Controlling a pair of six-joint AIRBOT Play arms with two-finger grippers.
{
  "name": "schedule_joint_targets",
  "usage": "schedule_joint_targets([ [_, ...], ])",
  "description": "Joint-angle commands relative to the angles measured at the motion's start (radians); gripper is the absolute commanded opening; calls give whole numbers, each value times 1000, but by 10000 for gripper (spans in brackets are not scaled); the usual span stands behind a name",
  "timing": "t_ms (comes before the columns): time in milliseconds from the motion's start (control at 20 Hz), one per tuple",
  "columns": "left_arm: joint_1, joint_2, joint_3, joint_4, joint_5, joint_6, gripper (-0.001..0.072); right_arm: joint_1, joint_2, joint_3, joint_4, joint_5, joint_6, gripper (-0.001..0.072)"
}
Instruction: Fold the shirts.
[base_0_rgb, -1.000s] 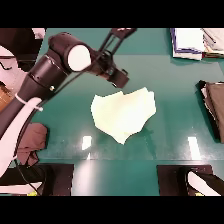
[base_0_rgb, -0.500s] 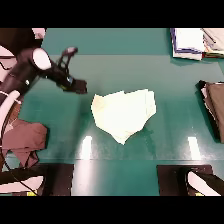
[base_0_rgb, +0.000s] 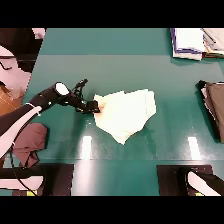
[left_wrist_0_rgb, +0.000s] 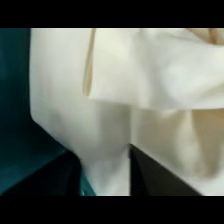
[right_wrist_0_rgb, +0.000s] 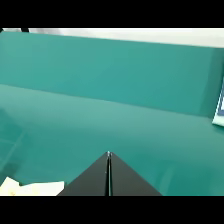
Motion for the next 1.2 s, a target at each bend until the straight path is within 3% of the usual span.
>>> schedule_joint_targets([
  [0, 8, -9, 28, -24, 15, 0, 22, 0, 0, -83, -2, 22, 0, 16],
  [350, 151, 140, 278, 111, -40, 0, 22, 0, -15, -528, -51, 19, 0, 27],
  [400, 151, 154, 301, 138, -37, 0, 23, 0, -43, -596, -47, 16, 0, 206],
  [450, 150, 163, 315, 148, -42, 0, 22, 0, -82, -648, -43, 5, 0, 431],
  [500, 150, 169, 317, 149, -42, 0, 23, 8, -134, -690, -33, -11, 0, 490],
  [800, 150, 166, 314, 180, -77, 0, 23, 77, -448, -713, 131, -185, -44, 489],
  [1100, 150, 166, 314, 183, -82, 0, 23, 180, -670, -509, 218, -201, -71, 479],
  [1150, 150, 166, 314, 183, -82, 0, 23, 197, -701, -468, 216, -200, -70, 450],
])
